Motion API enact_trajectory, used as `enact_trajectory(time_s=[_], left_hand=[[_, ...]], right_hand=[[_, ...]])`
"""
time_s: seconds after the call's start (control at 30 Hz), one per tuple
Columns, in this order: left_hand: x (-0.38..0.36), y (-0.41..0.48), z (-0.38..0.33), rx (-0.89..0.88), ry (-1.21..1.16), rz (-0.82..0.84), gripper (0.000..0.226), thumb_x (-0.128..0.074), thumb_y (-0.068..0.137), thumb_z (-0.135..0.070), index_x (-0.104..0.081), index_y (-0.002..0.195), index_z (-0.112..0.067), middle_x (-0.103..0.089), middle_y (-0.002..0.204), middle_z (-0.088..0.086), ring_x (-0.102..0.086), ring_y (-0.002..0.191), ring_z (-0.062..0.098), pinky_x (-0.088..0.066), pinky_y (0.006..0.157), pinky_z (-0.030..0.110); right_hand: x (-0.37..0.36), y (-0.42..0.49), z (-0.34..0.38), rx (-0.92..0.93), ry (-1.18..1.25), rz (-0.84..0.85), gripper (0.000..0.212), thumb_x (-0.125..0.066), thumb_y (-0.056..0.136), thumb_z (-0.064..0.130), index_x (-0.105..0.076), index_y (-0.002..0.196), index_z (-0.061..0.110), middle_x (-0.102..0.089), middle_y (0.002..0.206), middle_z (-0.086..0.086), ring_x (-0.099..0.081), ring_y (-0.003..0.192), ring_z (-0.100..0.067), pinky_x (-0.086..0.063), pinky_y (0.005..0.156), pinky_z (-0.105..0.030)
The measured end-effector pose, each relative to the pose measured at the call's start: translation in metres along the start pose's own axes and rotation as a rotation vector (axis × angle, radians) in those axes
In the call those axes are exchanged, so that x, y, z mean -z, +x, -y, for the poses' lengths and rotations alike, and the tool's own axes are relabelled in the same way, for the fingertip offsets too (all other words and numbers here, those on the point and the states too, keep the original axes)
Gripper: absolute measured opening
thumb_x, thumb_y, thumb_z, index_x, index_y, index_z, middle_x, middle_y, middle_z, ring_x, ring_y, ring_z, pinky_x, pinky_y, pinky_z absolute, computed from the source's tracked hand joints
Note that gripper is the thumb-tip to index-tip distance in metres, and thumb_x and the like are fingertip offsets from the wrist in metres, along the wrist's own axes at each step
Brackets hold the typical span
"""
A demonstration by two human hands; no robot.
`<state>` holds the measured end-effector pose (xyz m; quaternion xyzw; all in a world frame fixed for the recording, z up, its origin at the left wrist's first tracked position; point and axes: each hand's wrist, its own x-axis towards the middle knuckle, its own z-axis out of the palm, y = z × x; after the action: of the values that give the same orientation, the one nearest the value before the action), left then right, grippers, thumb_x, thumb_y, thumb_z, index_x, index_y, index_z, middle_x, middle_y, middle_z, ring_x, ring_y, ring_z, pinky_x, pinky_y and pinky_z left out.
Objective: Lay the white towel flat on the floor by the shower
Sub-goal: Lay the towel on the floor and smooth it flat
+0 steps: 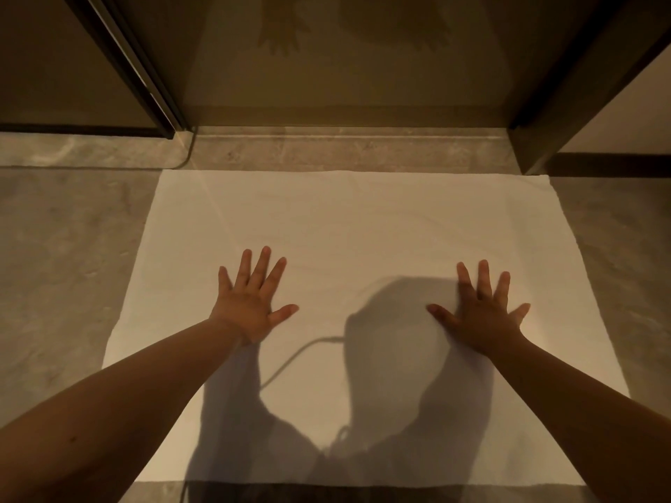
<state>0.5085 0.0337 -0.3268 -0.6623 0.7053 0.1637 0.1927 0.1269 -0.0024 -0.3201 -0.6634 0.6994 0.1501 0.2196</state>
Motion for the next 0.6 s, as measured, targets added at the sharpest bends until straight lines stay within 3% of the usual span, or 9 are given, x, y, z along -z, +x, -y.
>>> enact_trajectory(time_s=[0.13,0.27,0.37,0.6], left_hand=[[-0.005,-0.001,0.001,0.0,-0.014,-0.052,0.083,0.009,0.074,-0.078,0.039,0.135,-0.031,0.045,0.145,0.001,0.036,0.137,0.028,0.005,0.112,0.059],[-0.01,-0.014,-0.008,-0.143,-0.079,-0.274,0.077,-0.012,0.089,-0.069,0.014,0.149,-0.03,0.024,0.157,0.002,0.024,0.143,0.023,0.008,0.113,0.054],[-0.021,-0.023,-0.016,-0.246,-0.018,-0.268,0.074,-0.014,0.091,-0.066,0.002,0.152,-0.026,0.009,0.16,0.004,0.013,0.146,0.027,-0.002,0.114,0.058],[-0.029,-0.03,-0.013,-0.24,0.002,-0.221,0.073,-0.012,0.091,-0.066,-0.004,0.152,-0.027,0.003,0.16,0.004,0.005,0.147,0.028,-0.004,0.114,0.059]], right_hand=[[0.001,-0.003,0.002,0.002,0.008,-0.031,0.098,-0.02,0.069,0.087,0.014,0.146,0.036,0.024,0.156,-0.001,0.025,0.139,-0.034,0.001,0.105,-0.071],[-0.007,-0.019,0.009,0.196,0.027,-0.247,0.088,-0.019,0.081,0.079,0.014,0.147,0.032,0.024,0.155,-0.003,0.025,0.14,-0.027,0.005,0.111,-0.061],[-0.022,-0.031,0.016,0.386,-0.044,-0.229,0.084,-0.014,0.083,0.076,0.016,0.147,0.031,0.023,0.156,-0.002,0.024,0.141,-0.024,0.007,0.112,-0.058],[-0.032,-0.029,0.005,0.348,-0.111,-0.197,0.076,-0.009,0.084,0.074,0.013,0.147,0.037,0.016,0.157,0.001,0.023,0.142,-0.021,0.008,0.112,-0.059]])
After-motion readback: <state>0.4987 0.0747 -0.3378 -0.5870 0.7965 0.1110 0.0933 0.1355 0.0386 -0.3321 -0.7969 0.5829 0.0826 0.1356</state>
